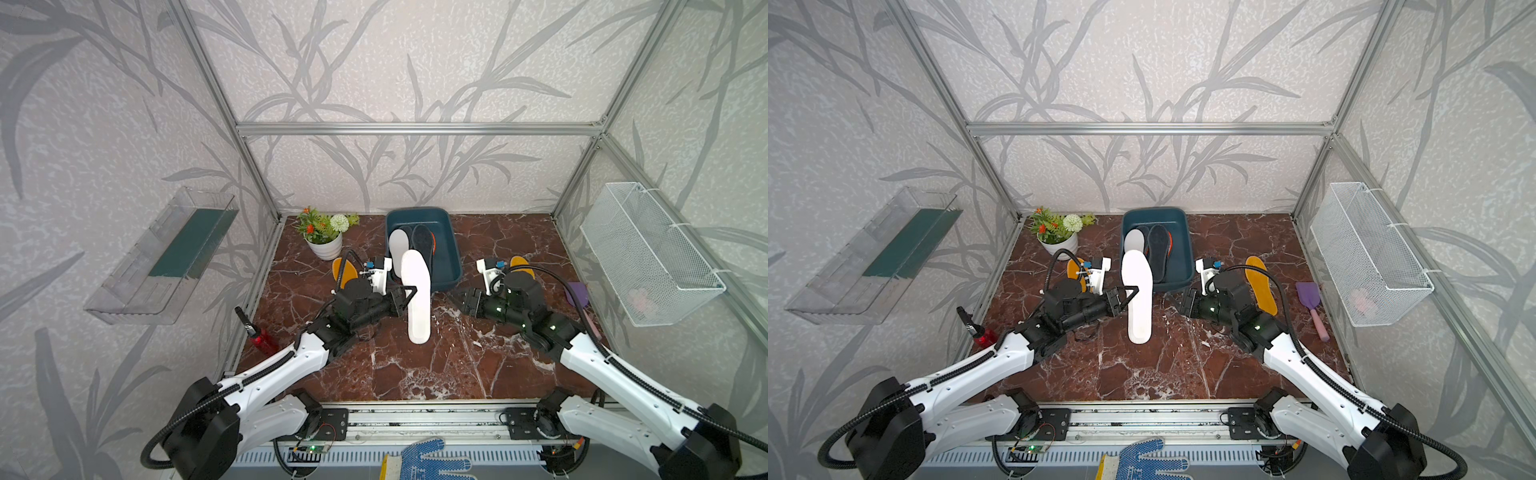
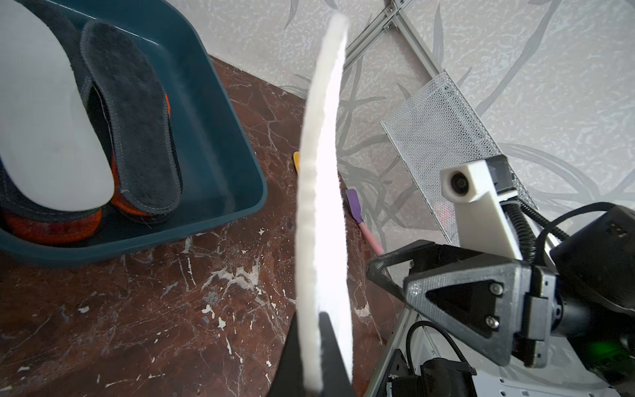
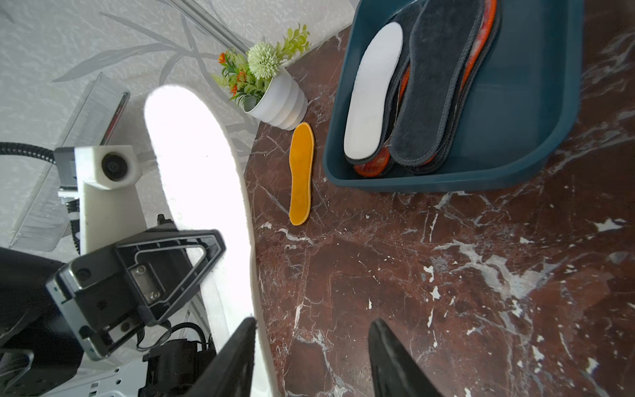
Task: Put the insoles into the storage box
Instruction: Pick up the insole from the center of the board.
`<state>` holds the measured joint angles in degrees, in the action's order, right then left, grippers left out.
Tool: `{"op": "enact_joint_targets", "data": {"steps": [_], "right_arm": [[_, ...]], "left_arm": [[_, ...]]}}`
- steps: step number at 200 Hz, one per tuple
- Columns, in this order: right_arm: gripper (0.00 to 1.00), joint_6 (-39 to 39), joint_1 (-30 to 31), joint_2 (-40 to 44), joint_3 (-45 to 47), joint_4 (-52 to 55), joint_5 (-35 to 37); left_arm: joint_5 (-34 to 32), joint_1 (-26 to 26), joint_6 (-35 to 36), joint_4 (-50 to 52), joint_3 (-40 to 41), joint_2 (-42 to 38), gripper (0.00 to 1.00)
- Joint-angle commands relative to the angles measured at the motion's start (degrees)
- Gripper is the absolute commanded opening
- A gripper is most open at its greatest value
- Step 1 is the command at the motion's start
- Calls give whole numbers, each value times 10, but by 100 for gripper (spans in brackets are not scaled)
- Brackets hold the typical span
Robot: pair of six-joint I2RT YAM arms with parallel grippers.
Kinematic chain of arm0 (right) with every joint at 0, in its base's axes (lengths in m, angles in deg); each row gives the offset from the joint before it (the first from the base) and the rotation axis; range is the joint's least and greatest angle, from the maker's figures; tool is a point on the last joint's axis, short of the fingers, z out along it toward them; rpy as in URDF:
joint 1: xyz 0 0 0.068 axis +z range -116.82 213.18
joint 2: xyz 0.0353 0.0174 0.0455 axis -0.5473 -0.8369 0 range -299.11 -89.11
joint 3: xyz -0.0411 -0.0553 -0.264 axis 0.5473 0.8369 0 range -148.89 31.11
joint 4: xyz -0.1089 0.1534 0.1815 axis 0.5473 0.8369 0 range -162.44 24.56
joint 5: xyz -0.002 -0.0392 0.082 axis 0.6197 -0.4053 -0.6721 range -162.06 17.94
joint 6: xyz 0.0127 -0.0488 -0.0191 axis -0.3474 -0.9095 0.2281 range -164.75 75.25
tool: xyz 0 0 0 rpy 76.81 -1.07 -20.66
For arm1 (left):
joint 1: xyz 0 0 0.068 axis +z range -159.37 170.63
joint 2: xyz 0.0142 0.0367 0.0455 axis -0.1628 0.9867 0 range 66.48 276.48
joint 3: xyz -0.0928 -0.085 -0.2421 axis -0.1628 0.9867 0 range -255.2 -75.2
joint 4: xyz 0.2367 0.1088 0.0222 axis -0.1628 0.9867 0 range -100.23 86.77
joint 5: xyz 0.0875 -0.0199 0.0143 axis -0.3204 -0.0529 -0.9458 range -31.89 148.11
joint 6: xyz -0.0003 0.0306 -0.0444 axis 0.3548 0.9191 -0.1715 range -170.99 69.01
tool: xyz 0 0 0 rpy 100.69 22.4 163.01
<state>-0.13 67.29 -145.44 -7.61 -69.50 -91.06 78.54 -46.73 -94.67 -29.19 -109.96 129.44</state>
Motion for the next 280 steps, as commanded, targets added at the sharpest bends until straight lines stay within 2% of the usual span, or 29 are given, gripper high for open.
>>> {"op": "enact_joint_targets", "data": {"steps": [1, 53, 118, 142, 177, 213, 224, 232, 243, 255, 280], "right_arm": [[49, 26, -1, -3, 19, -113, -62], [39, 17, 6, -58, -4, -158, -145], [34, 30, 29, -106, -13, -208, -161], [25, 31, 38, -124, -25, -209, -167], [4, 34, 45, -141, -34, -213, -171], [0, 30, 45, -133, -41, -186, -148], [0, 23, 45, -125, -46, -161, -133], [0, 17, 44, -119, -47, -145, -121], [0, 11, 42, -109, -47, -126, -107], [0, 7, 37, -101, -49, -107, -95], [0, -3, 13, -94, -58, -57, -86]], "left_arm": [[24, 3, 16, -13, -19, -10, 0], [34, 5, 14, -25, -20, -5, 0], [56, 5, 8, -42, -21, 0, 0], [59, 5, 8, -44, -22, 2, 0], [42, 6, 9, -34, -22, 0, 0], [26, 7, 17, -10, -27, -1, 0], [20, 6, 26, 6, -33, -3, 10], [12, 6, 32, 20, -36, -6, 25], [1, 7, 40, 35, -39, -13, 67], [-23, 7, 48, 64, -44, -26, 97], [-117, 6, 63, 130, -46, -65, 99]]}}
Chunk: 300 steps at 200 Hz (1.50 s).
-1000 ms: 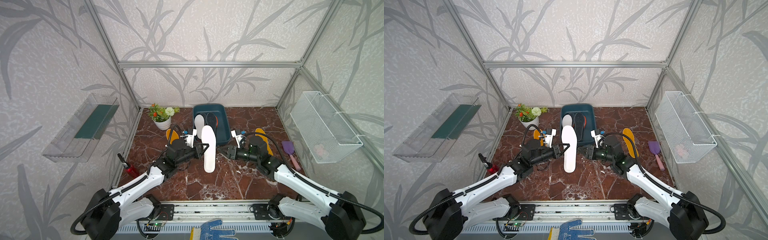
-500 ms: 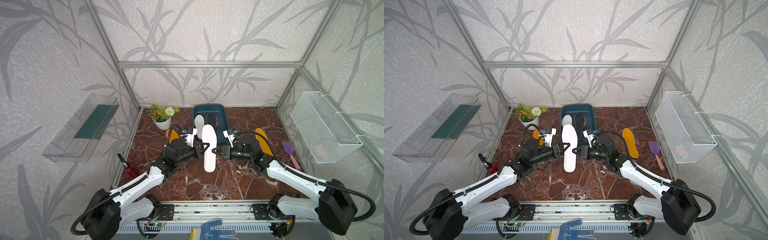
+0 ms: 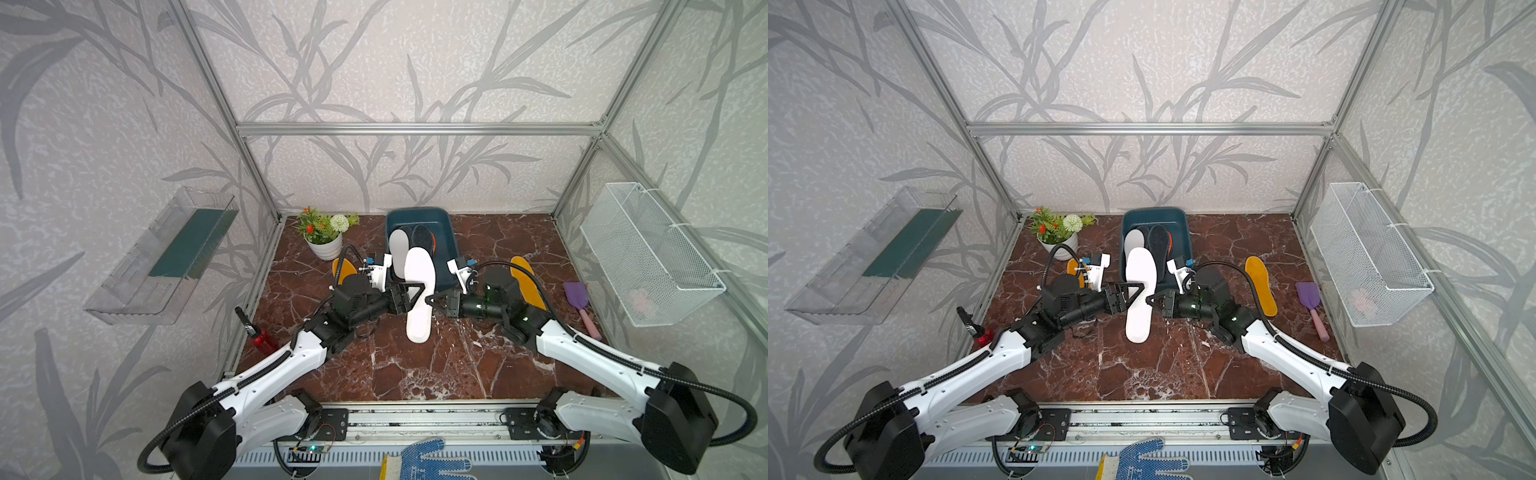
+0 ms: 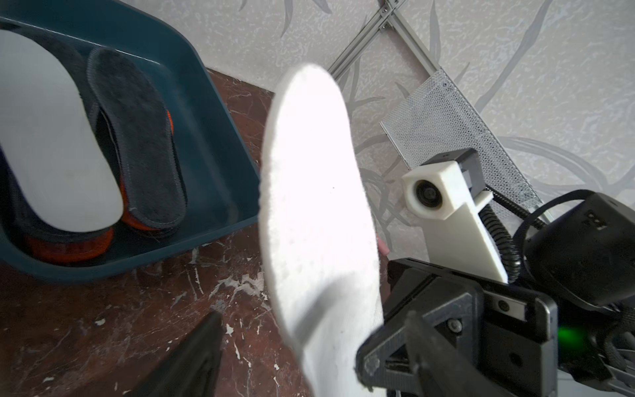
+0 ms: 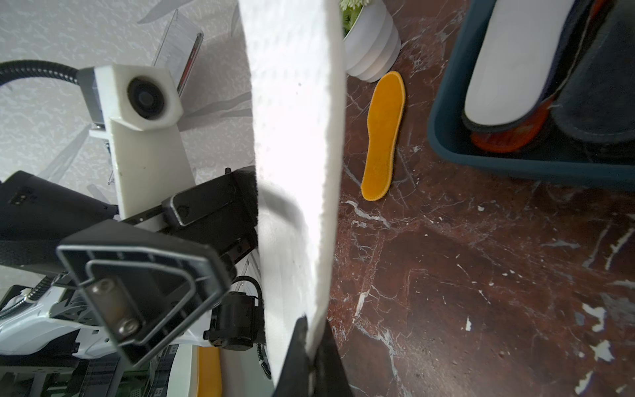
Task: Put the insoles into the storage box
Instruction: Pick up the insole from the center of the board, then place the insole in the storage box.
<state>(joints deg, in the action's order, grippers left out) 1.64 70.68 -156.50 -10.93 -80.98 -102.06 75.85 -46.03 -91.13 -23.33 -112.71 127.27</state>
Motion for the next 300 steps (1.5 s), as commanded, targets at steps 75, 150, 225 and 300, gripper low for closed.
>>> {"op": "enact_joint_targets", "data": {"steps": [75, 150, 225, 300], "right_arm": [[0, -148, -119, -66, -166, 243, 37], [0, -231, -159, -317, -404, 302, -12], [0, -261, -176, -539, -611, 361, -35], [0, -275, -182, -616, -677, 390, -42]], "left_arm": [[-407, 1, 51, 363, 11, -222, 98], [-445, 3, -24, 463, 65, -385, 97], [-470, 2, -35, 517, 53, -435, 97], [-468, 3, -39, 514, 55, -436, 97]]}}
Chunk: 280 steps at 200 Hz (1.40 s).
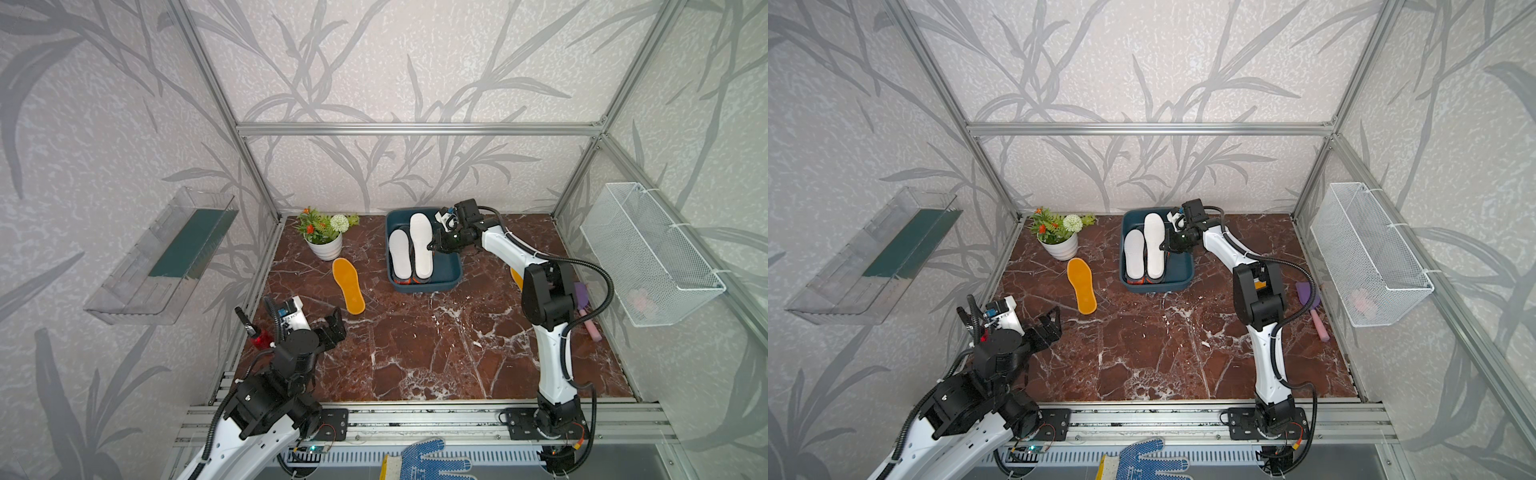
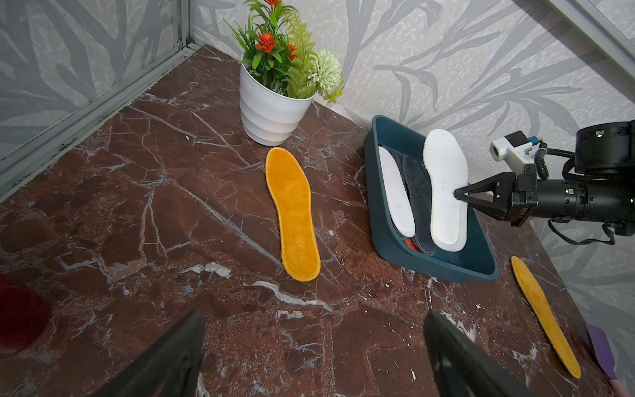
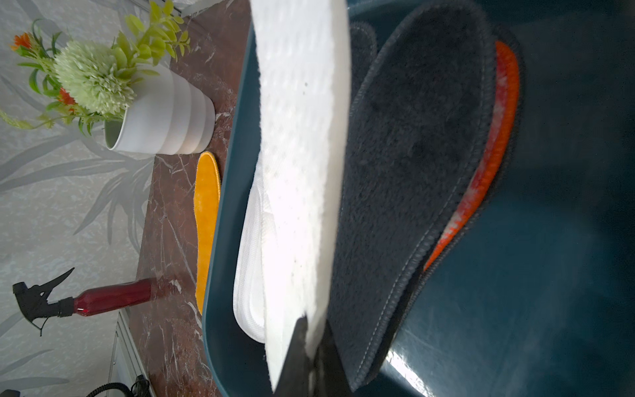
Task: Put the insoles into the storage box
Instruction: Place the insole in the storage box.
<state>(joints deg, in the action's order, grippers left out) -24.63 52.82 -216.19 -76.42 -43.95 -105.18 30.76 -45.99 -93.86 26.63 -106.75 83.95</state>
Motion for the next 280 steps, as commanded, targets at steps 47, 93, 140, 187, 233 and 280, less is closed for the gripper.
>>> {"op": "enact_joint_targets", "data": {"steps": [47, 93, 140, 187, 233, 280], "right_arm": [[0, -14, -6, -55, -48, 29, -8], [0, -22, -6, -93, -92, 58, 7], [28, -18, -5, -88, -106, 70, 22], [79, -22, -1, -47, -117, 98, 63], [89, -59, 7, 92, -43, 99, 162], [94, -66, -24, 369, 261, 33, 299]], "left_arm": [[-12, 3, -14, 18, -3, -4, 97], [-14, 3, -16, 20, -4, -10, 97], [-16, 3, -16, 19, -5, -10, 97], [-19, 3, -14, 17, -5, -10, 97], [-18, 2, -2, -20, 5, -4, 97], [-22, 3, 12, -49, 22, 5, 97]]}}
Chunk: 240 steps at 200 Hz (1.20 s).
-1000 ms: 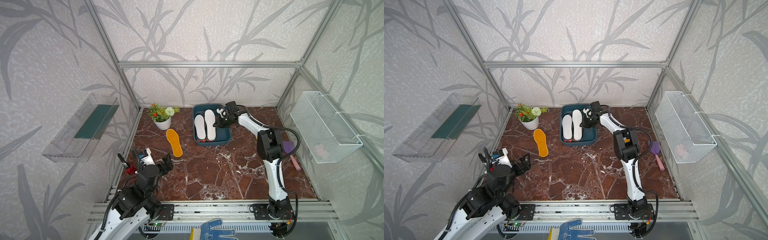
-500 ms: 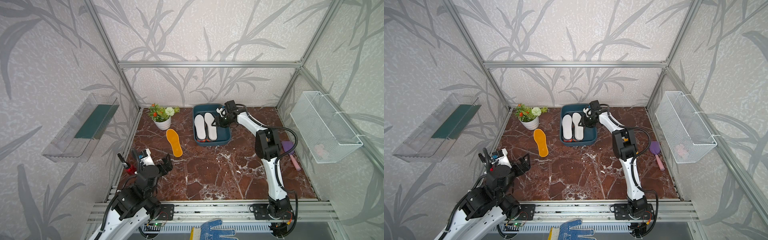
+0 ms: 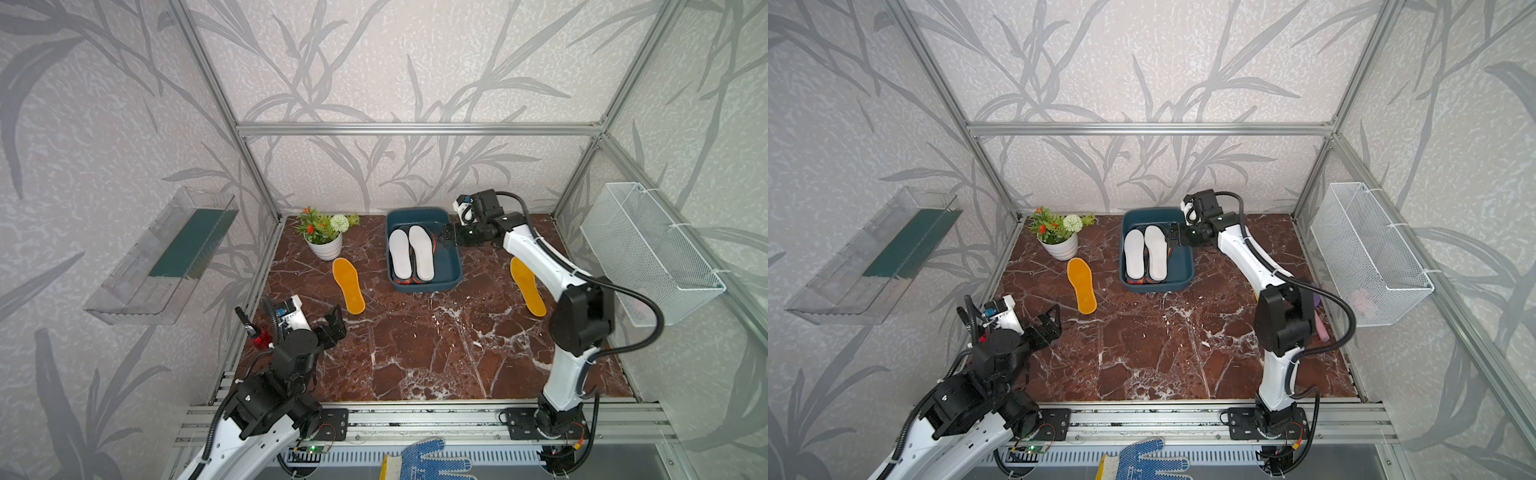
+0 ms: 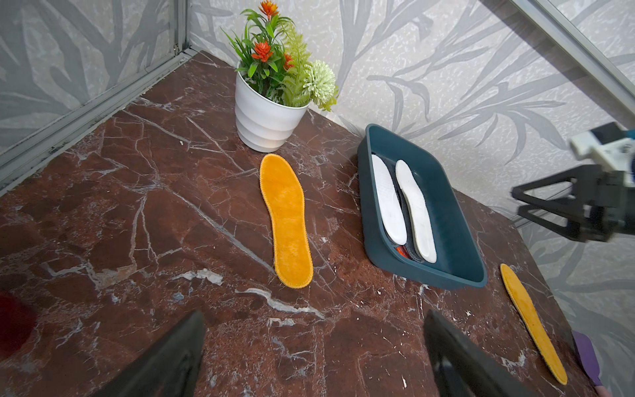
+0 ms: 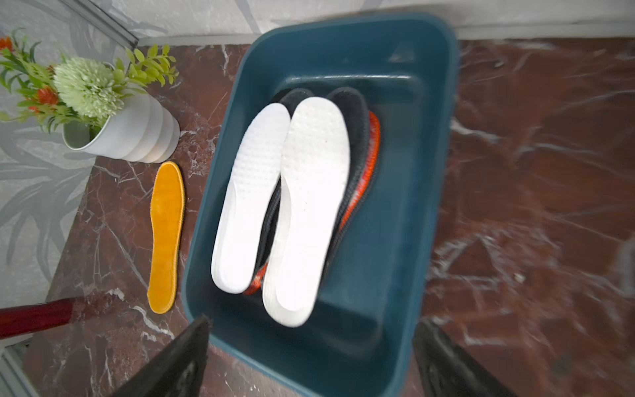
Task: Put the insoles into the storage box
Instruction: Place the insole in the storage box, then pick up the insole from the center of the board.
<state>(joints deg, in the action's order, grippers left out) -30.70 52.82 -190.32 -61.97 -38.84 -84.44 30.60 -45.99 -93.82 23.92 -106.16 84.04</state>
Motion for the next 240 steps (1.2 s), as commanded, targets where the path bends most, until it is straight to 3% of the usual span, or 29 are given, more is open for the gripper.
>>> {"op": "enact_joint_targets", "data": {"steps": [1, 50, 76, 134, 148, 177, 240], "right_arm": [[95, -4, -26, 117, 124, -20, 92], [94, 75, -100, 369, 439, -44, 171], [91, 98, -166, 415, 491, -37, 163], [84, 95, -290, 294, 429, -12, 118], [78, 92, -319, 263, 419, -18, 93], [58, 94, -332, 185, 387, -45, 100], [45, 89, -339, 41, 317, -57, 119]], "left_arm": [[-21, 4, 12, -22, 16, 5, 97], [-30, 5, 17, -31, 25, 12, 97], [-29, 6, 23, -35, 26, 14, 97], [-18, 6, 1, -30, 45, 3, 97], [-16, 6, -2, -38, 51, -4, 97], [-6, 6, 3, -60, 57, -7, 97], [12, 6, 20, -65, 42, 7, 97]]}}
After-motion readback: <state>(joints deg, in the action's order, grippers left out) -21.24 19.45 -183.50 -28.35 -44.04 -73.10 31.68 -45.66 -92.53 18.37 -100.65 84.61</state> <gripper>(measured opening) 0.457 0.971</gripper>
